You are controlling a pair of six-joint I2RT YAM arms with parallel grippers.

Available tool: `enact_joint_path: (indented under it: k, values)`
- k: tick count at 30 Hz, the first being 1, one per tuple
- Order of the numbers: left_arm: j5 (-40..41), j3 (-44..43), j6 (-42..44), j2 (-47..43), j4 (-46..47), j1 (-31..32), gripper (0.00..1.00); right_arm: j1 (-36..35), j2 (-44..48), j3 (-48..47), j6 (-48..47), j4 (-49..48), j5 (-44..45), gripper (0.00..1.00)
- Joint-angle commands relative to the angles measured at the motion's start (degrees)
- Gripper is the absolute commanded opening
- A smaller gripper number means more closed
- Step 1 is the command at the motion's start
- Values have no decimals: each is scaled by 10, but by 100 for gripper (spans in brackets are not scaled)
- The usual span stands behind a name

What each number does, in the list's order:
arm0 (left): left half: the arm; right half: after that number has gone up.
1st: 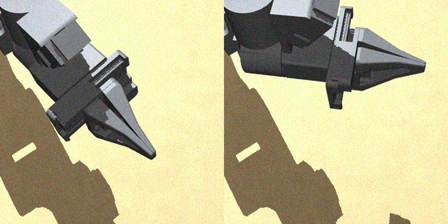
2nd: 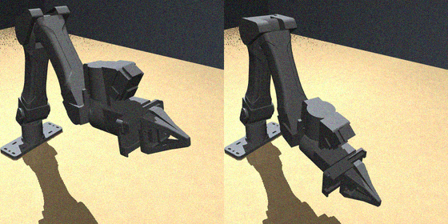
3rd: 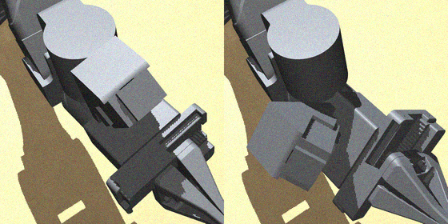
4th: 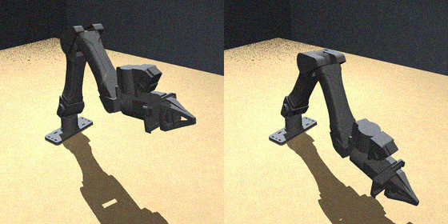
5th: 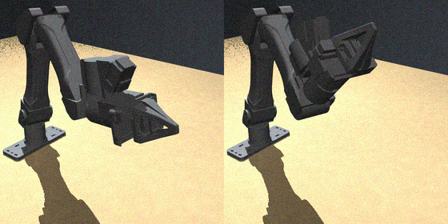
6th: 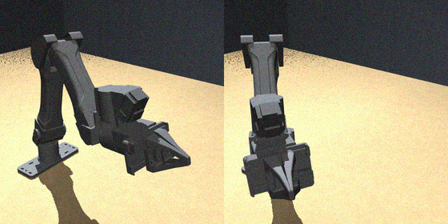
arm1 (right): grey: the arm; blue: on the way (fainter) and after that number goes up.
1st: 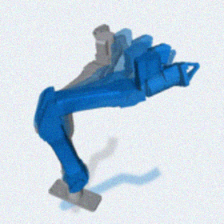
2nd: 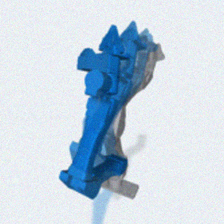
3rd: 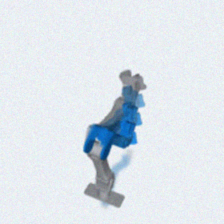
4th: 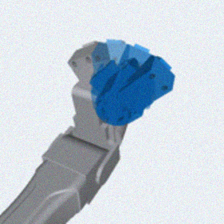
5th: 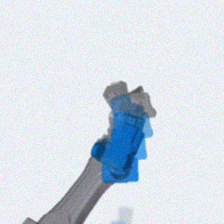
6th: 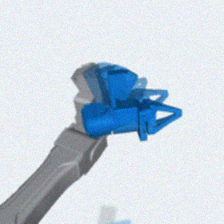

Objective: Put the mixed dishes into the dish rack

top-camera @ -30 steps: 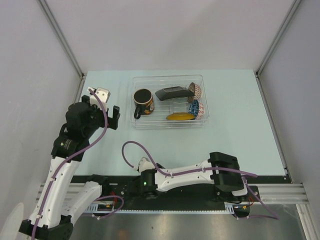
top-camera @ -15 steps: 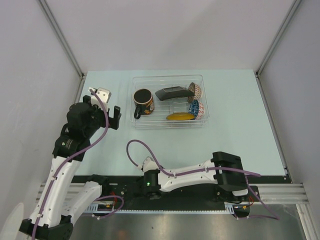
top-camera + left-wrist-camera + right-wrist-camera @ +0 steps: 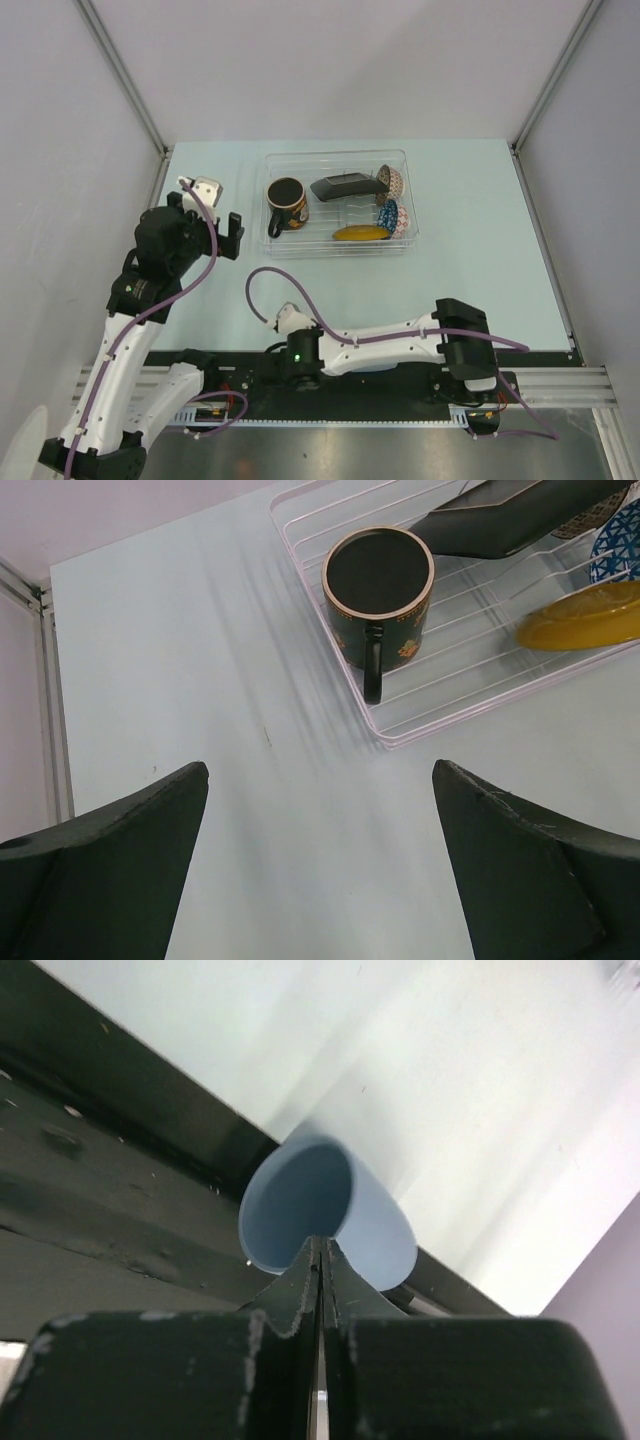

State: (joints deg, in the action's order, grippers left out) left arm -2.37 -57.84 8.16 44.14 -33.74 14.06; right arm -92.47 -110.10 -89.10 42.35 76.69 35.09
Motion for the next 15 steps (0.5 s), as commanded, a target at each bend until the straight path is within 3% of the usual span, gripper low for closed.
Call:
enact_joint_path:
  k: [1, 4, 5, 6, 8, 11, 12, 15]
  values:
    - [-14, 1, -14, -7, 24, -5, 100, 22, 52, -74, -29, 106, 66, 0]
    - [-26, 0, -14, -9, 14, -5, 100, 62, 75, -68, -40, 105, 40, 3]
    - [-32, 1, -12, -9, 10, -5, 100, 72, 92, -51, -28, 104, 31, 16]
    - [-40, 2, -9, -14, 5, -5, 100, 80, 143, -35, 13, 103, 25, 51]
    - [-58, 13, 8, -22, -1, -5, 100, 84, 201, 18, 52, 95, 12, 85]
    - [-69, 31, 33, -31, -12, -4, 99, 72, 351, 90, 97, 37, -45, 99]
    - [-69, 34, 40, -33, -19, -4, 100, 70, 405, 111, 125, 21, -76, 100]
    - [-69, 43, 48, -38, -19, -4, 100, 40, 456, 183, 192, 15, -128, 100]
